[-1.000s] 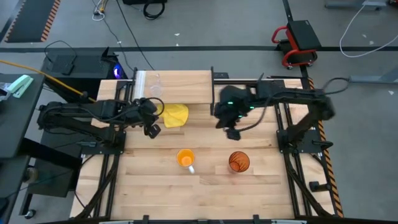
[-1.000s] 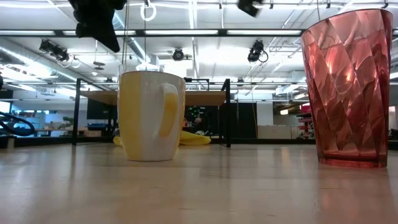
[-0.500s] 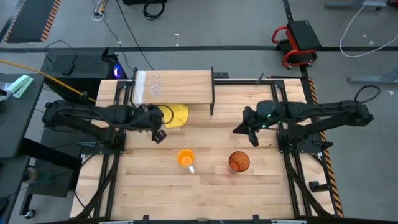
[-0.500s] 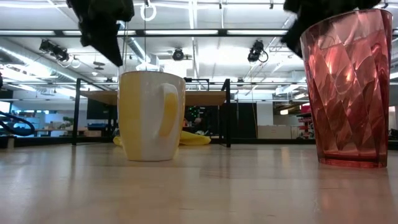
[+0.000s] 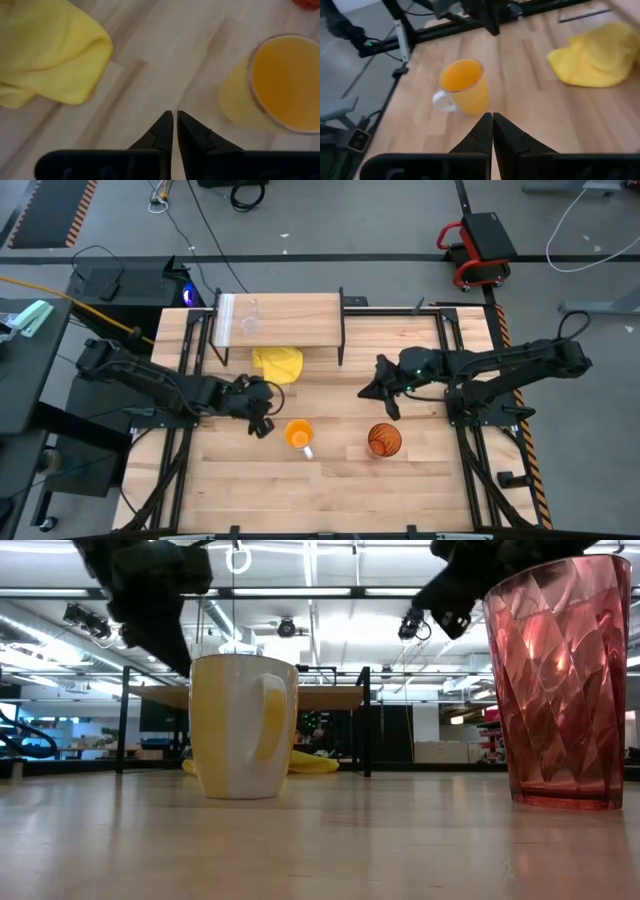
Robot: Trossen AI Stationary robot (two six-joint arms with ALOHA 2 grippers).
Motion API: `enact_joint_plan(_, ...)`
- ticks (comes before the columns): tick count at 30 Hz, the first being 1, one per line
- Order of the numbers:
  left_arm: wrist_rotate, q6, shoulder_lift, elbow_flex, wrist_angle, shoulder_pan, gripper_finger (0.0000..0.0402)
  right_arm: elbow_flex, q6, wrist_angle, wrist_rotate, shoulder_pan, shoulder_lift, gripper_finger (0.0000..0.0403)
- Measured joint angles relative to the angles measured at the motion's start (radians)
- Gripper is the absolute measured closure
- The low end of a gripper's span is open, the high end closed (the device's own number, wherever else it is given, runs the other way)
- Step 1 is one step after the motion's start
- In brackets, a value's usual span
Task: Stack small to large cups/mugs on shelf
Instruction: Put the yellow mug on the shelf
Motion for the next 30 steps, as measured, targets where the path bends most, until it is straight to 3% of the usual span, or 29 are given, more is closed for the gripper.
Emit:
enact_joint_plan(13, -0.027, -0.155, 0.138, -0.032, 0.207, -0.148, 0.0366, 0.289, -0.025, -0.020, 0.003, 0.210, 0.399, 0.0386)
enact_joint_plan(21, -0.036, -0.172, 0.205, -0.029, 0.274, -0.187, 0.0376, 0.350, 0.001, -0.005, 0.170, 0.320, 0.562, 0.0397)
enact_joint_plan(30, -0.090, -0.153, 0.228, -0.030, 0.293, -0.167, 0.0368, 0.405, 0.034, 0.048, 0.189, 0.341, 0.696, 0.0400)
